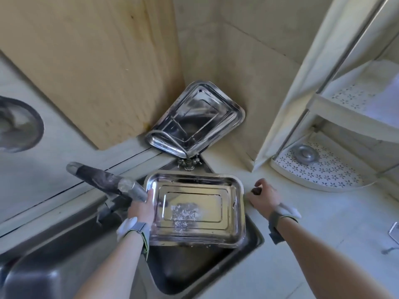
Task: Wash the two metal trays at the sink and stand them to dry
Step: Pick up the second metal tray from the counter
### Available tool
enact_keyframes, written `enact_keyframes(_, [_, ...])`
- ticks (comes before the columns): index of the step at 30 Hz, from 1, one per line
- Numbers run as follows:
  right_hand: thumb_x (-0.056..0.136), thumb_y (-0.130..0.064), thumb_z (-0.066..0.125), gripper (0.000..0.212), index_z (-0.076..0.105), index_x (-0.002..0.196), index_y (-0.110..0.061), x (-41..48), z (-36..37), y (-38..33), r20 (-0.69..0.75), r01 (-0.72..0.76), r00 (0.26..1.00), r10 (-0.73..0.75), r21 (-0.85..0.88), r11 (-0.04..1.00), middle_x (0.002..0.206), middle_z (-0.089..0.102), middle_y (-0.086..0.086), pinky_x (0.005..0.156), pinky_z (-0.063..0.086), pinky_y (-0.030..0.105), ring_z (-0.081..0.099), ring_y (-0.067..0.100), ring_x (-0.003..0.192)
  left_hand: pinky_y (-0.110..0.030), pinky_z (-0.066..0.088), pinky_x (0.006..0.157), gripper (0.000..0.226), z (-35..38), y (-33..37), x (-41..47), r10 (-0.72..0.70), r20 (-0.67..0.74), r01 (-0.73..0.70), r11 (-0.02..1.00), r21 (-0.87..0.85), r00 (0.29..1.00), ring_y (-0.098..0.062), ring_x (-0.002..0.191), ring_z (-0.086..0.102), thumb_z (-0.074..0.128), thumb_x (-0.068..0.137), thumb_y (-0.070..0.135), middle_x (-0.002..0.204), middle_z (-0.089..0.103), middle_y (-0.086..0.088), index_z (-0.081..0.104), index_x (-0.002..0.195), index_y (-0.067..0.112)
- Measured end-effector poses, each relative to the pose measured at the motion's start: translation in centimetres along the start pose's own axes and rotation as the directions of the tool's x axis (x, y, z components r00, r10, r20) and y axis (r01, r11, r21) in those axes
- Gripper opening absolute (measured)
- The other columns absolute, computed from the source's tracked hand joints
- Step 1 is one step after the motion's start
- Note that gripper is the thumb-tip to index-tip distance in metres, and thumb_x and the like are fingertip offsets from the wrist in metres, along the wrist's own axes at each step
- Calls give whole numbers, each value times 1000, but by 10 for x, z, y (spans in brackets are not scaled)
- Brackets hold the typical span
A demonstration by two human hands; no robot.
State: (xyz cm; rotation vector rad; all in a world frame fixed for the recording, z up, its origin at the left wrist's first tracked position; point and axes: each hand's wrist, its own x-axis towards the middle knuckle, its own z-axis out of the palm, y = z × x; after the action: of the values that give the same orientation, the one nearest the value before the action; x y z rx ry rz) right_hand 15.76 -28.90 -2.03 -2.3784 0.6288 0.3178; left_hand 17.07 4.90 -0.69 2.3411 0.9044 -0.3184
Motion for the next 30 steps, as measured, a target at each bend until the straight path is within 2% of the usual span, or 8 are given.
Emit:
enact_keyframes(3, [82,-41,54,34,55,108,-20,-32,0,-6,57,-103,994,90,297,950,83,69,-1,73,54,37,65,20,75,-26,30,51,57,-7,-8,-17,59,-51,-64,993,-100,997,-21,54,46,35,96,55,81,58,-15,56,87,3])
enact_keyframes(6, [91,-43,56,39,68,101,-7,-67,-7,-9,332,-171,940,79,258,951,79,69,7,58,48,25,61,17,66,-30,38,67,54,-14,-20,-34,52,-90,-67,982,-178,995,-31,71,51,36,97,52,91,62,-19,60,89,4])
enact_keyframes(8, [91,-42,59,42,70,96,-1,-85,-10,-7,371,-138,928,39,245,960,83,71,16,56,46,20,61,17,66,-35,42,72,57,-18,-30,-46,26,-108,-47,980,-195,994,-36,80,55,37,96,53,99,64,-20,63,98,2])
enact_keyframes(11, [89,-28,62,23,67,75,-10,-103,-14,-2,305,-41,951,-44,268,963,61,63,3,48,39,19,52,12,52,-37,46,77,60,-23,-44,-65,5,-126,-36,969,-244,992,-42,91,61,37,95,55,104,65,-23,63,106,2])
enact_keyframes(16, [78,-20,59,24,53,55,-16,-120,-15,-7,152,79,983,-105,164,983,42,53,-7,44,33,19,47,12,43,-39,45,90,62,-32,-54,-79,14,-68,-38,931,-364,998,-41,103,59,38,94,56,115,64,-21,59,122,5])
enact_keyframes(21, [82,-18,51,25,53,57,-16,-123,-19,-23,24,62,998,-61,-39,997,50,56,-2,45,33,23,51,18,50,-41,42,100,67,-40,-65,-70,99,134,-43,929,-367,986,-36,114,55,31,95,59,126,58,-18,54,129,5])
enact_keyframes(27, [71,-20,48,15,60,63,-19,-99,-21,-32,1,-58,998,60,-199,978,62,63,3,55,49,26,60,22,59,-42,37,99,57,-57,-98,-26,-98,-48,78,947,-311,994,-42,120,51,51,95,40,130,57,-20,43,138,3])
enact_keyframes(30, [72,-21,46,15,60,69,-19,-100,-20,-35,-48,-70,997,60,-243,967,66,62,5,54,49,27,60,24,59,-44,46,95,40,-55,-106,11,-78,-82,51,954,-295,994,-41,106,61,49,93,37,112,68,-19,57,119,7])
